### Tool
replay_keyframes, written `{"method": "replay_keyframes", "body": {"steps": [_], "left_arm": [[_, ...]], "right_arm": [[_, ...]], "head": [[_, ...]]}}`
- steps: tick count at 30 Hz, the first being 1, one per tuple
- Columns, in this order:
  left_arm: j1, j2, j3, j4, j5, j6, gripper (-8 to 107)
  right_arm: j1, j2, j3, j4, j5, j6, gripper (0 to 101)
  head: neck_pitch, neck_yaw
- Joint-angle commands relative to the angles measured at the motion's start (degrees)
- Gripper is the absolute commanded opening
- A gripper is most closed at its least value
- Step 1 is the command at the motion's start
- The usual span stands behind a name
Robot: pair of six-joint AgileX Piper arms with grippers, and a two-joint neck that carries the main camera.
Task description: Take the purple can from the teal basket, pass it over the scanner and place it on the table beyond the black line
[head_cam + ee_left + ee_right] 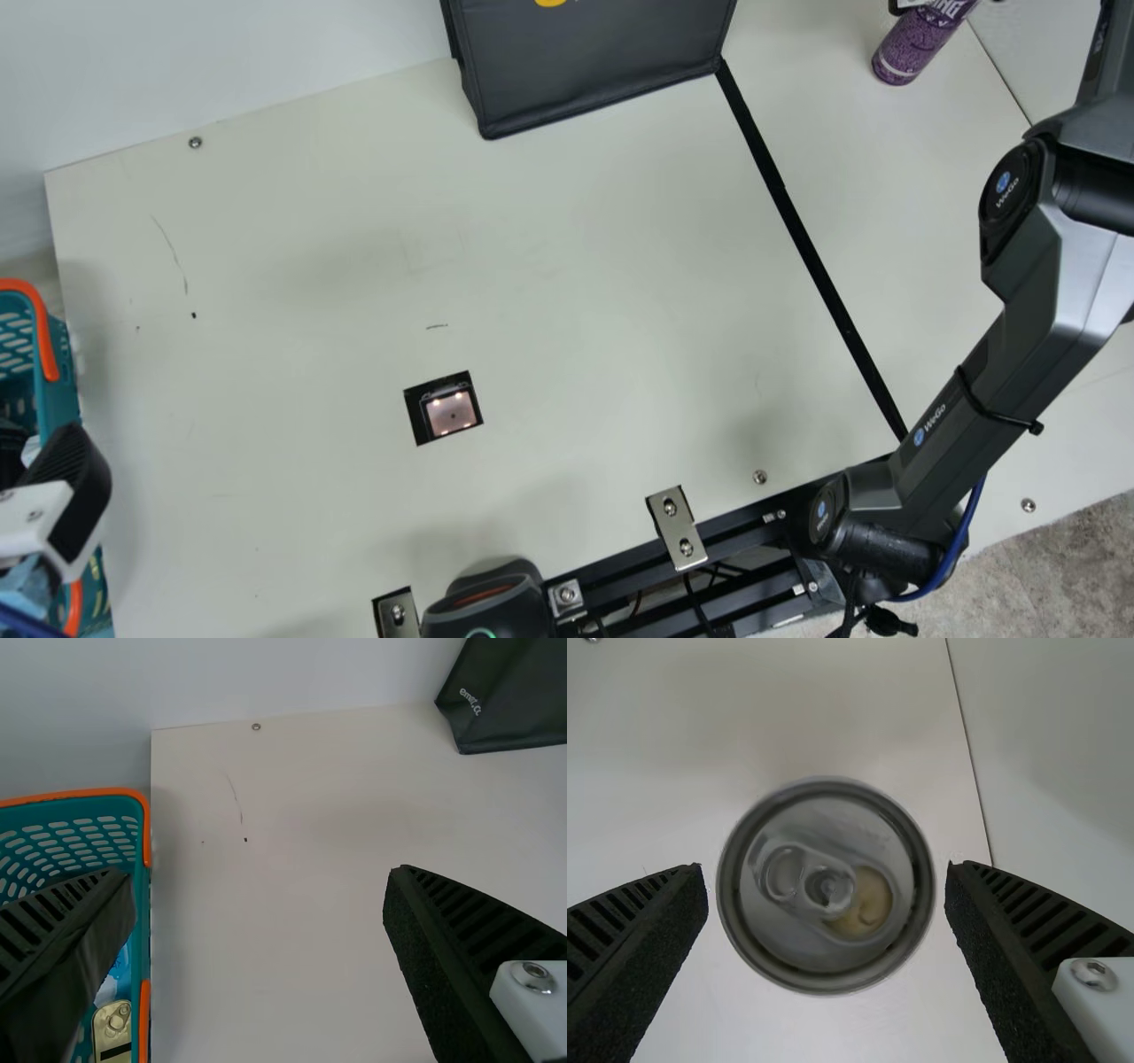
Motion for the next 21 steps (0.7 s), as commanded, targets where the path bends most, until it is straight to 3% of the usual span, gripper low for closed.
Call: {"method": "replay_keyframes", "body": {"steps": [1, 9, 21], "left_arm": [[0.00, 0.00, 0.00, 0.00, 0.00, 0.00, 90], [0.00, 0.00, 0.00, 0.00, 0.00, 0.00, 90], [0.00, 0.00, 0.00, 0.00, 0.00, 0.00, 90]], "right_arm": [[0.09, -0.68, 1.81, -0.17, -0.50, 0.36, 95], [0.54, -6.97, 13.19, -1.17, -4.86, 2.59, 95], [1.42, -23.92, 35.98, -1.51, -13.50, 8.85, 95]], "head": [[-1.66, -0.13], [-1.66, -0.13], [-1.66, -0.13]]}}
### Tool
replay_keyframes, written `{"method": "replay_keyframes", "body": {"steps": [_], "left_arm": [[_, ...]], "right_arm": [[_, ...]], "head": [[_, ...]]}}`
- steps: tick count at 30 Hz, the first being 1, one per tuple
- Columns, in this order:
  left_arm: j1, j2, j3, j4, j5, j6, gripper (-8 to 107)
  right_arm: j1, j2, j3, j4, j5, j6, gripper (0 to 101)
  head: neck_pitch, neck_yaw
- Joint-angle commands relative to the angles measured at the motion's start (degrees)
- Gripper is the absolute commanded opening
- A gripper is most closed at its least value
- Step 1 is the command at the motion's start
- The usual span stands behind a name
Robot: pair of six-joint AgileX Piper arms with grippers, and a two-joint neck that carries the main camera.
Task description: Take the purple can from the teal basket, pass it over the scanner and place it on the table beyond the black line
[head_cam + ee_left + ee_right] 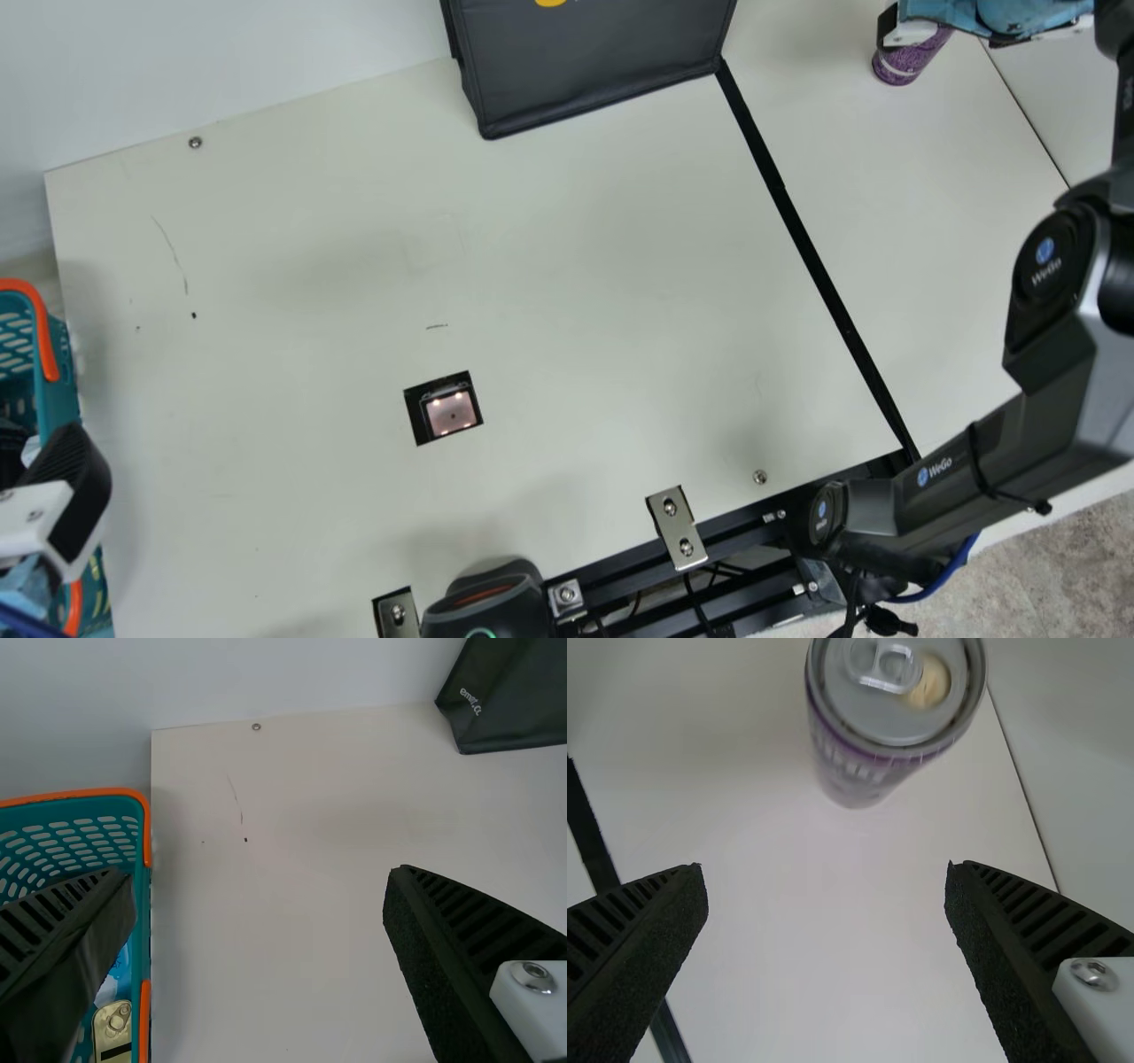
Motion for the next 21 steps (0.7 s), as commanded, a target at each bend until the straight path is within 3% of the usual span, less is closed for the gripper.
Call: {"method": "replay_keyframes", "body": {"steps": [1, 9, 10, 11, 16, 21], "left_arm": [[0.00, 0.00, 0.00, 0.00, 0.00, 0.00, 90], [0.00, 0.00, 0.00, 0.00, 0.00, 0.00, 90], [0.00, 0.00, 0.00, 0.00, 0.00, 0.00, 90], [0.70, -0.30, -0.79, 0.85, 1.00, -0.88, 90], [4.19, -1.80, -4.72, 5.12, 6.01, -5.30, 90], [4.14, -1.91, -4.67, 5.10, 6.01, -5.33, 90]], "right_arm": [[0.17, -5.49, 7.76, -0.12, -1.55, 1.16, 95], [2.11, -19.70, 21.49, -0.81, -4.47, 6.45, 95], [1.84, -14.57, 16.40, -0.70, -4.33, 5.47, 95], [2.82, -17.35, 18.33, -0.90, -4.01, 6.30, 95], [6.40, -22.36, 19.28, -1.28, -2.27, 7.40, 95], [9.97, -27.37, 20.23, -1.66, -0.52, 8.51, 95]], "head": [[-1.66, -0.13], [-1.66, -0.13], [-1.66, -0.13], [-1.66, 1.20], [-1.66, 7.88], [-1.66, 14.56]]}}
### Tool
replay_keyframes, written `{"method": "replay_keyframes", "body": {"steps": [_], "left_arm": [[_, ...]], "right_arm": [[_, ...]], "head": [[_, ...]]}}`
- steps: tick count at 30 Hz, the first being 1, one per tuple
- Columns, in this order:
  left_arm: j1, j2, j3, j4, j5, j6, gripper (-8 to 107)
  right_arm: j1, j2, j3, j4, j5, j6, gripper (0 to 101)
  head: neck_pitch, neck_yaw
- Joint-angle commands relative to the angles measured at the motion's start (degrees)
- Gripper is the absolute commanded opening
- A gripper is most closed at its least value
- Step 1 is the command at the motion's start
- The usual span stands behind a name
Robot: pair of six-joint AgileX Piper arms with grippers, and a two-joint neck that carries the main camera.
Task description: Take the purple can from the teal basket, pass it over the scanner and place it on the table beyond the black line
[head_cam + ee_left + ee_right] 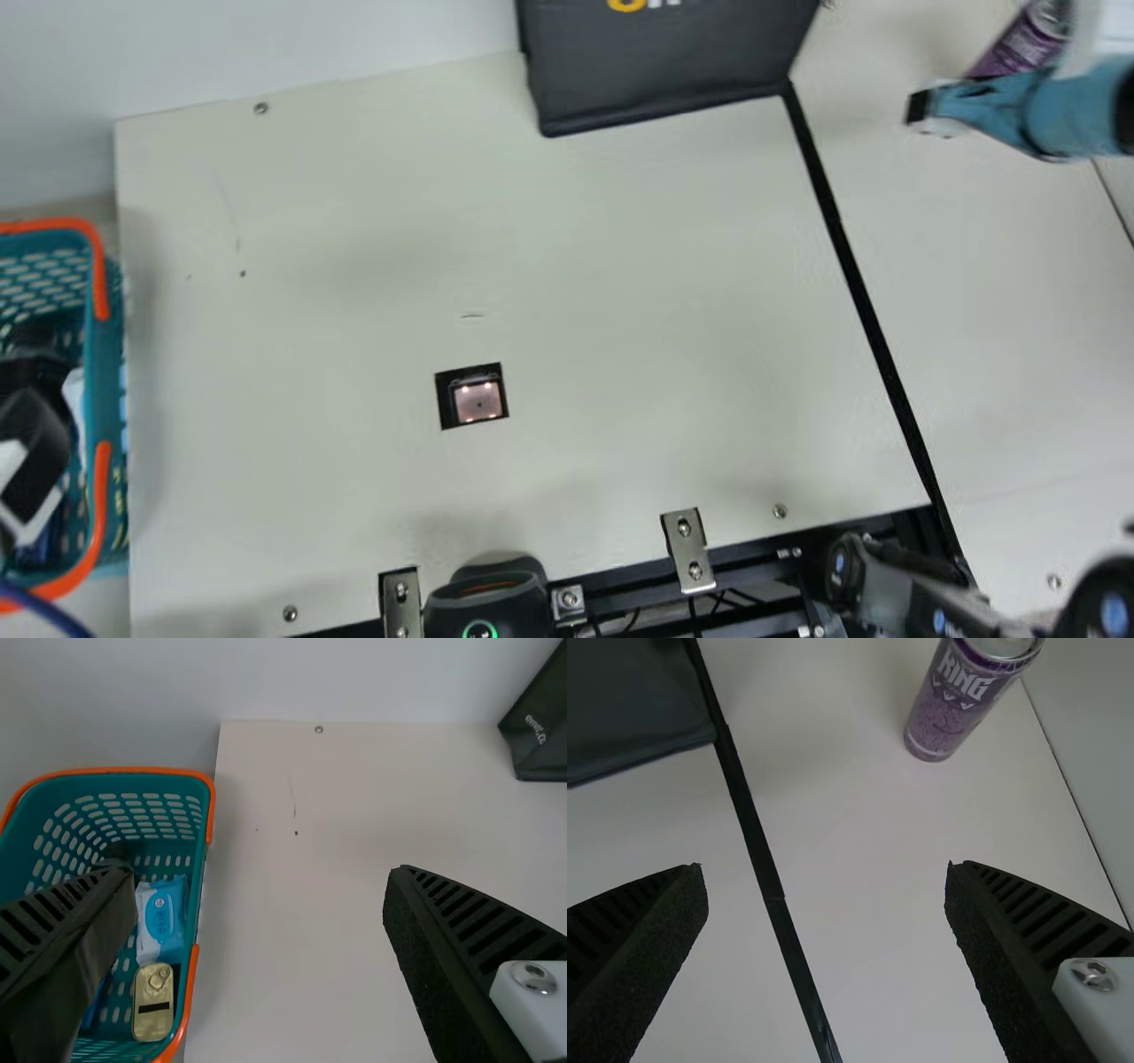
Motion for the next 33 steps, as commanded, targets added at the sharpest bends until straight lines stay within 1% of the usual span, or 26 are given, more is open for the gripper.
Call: {"method": "replay_keyframes", "body": {"steps": [1, 4, 33], "left_arm": [[0.00, 0.00, 0.00, 0.00, 0.00, 0.00, 90], [0.00, 0.00, 0.00, 0.00, -0.07, 0.00, 90], [0.00, 0.00, 0.00, 0.00, -0.20, 0.00, 90]], "right_arm": [[1.57, -2.43, 0.83, -0.02, 1.09, 0.42, 95], [3.71, -5.44, 1.40, -0.26, 2.14, 1.08, 95], [24.46, -34.49, 6.92, -2.48, 12.27, 7.50, 95]], "head": [[-1.66, 5.44], [-1.66, 9.41], [-1.66, 9.41]]}}
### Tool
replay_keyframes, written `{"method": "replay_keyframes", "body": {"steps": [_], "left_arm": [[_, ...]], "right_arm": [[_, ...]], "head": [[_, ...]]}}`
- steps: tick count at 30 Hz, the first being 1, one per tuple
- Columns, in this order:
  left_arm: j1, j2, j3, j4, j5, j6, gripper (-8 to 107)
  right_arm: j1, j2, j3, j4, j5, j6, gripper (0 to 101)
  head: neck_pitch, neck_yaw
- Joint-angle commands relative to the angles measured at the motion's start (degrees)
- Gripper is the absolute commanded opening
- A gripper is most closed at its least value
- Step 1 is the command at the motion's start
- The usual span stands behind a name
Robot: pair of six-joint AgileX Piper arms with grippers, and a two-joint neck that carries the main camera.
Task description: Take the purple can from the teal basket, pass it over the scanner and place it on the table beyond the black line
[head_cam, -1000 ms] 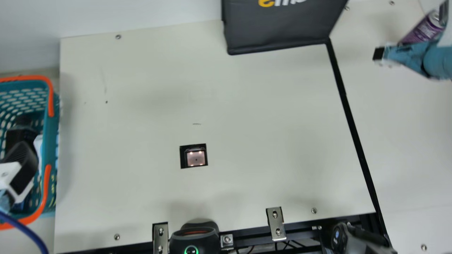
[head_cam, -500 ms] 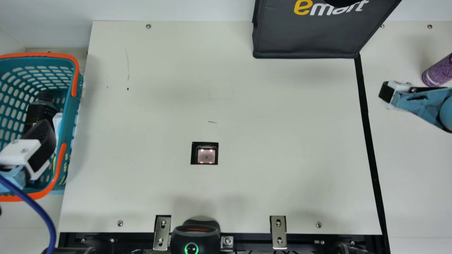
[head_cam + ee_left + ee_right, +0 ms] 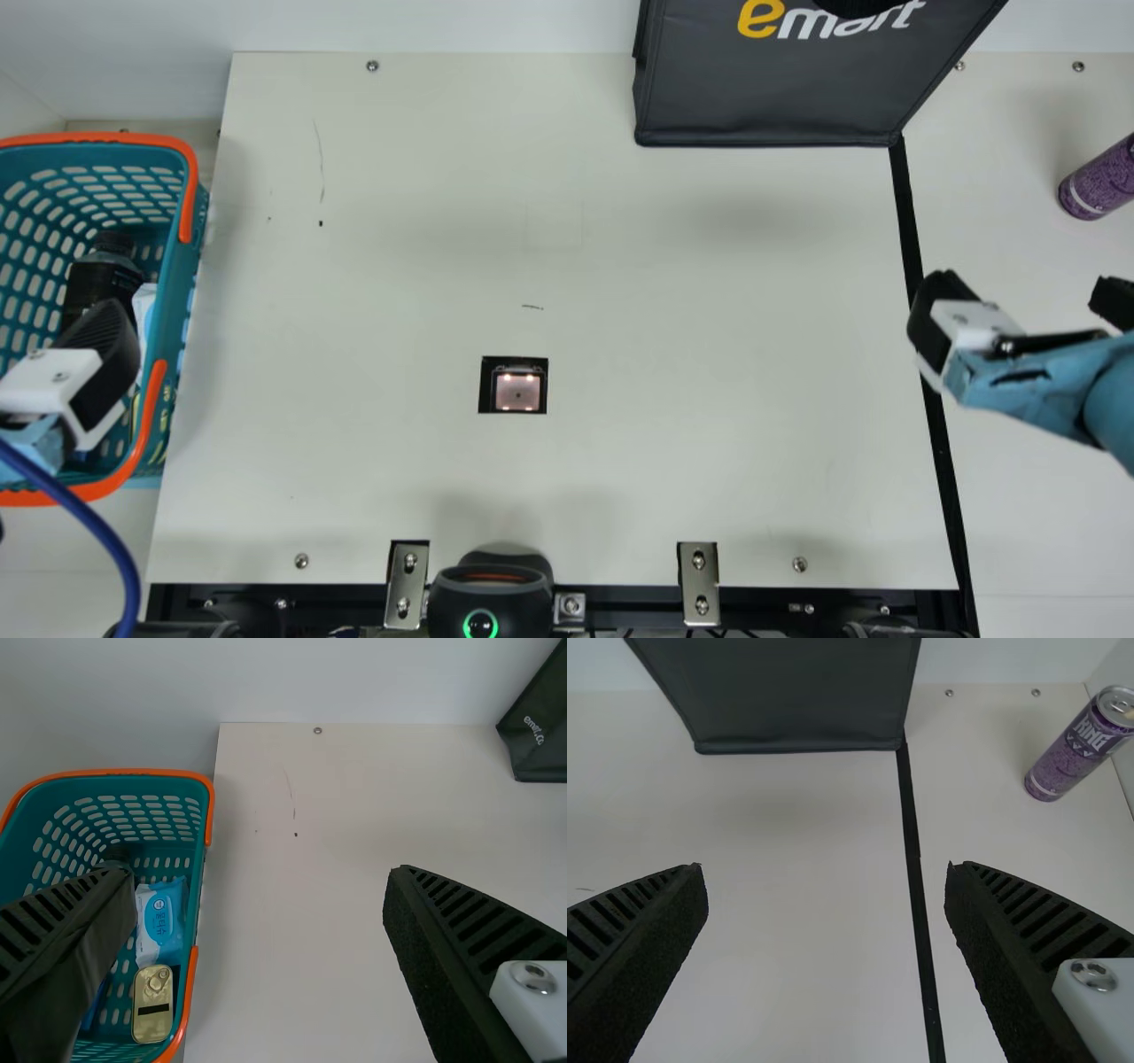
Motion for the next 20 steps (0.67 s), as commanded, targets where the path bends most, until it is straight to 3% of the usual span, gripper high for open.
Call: {"method": "replay_keyframes", "body": {"steps": [1, 4, 20], "left_arm": [[0.00, 0.00, 0.00, 0.00, 0.00, 0.00, 90], [0.00, 0.00, 0.00, 0.00, 0.00, 0.00, 90], [0.00, 0.00, 0.00, 0.00, 0.00, 0.00, 90]], "right_arm": [[1.63, -2.56, 0.33, -0.21, 0.61, 0.29, 95], [3.58, -5.29, 0.85, -0.42, 1.56, 0.89, 95], [3.70, -5.51, 0.84, -0.52, 2.11, 0.89, 95]], "head": [[-1.66, 0.18], [-1.66, 0.18], [-1.66, 0.18]]}}
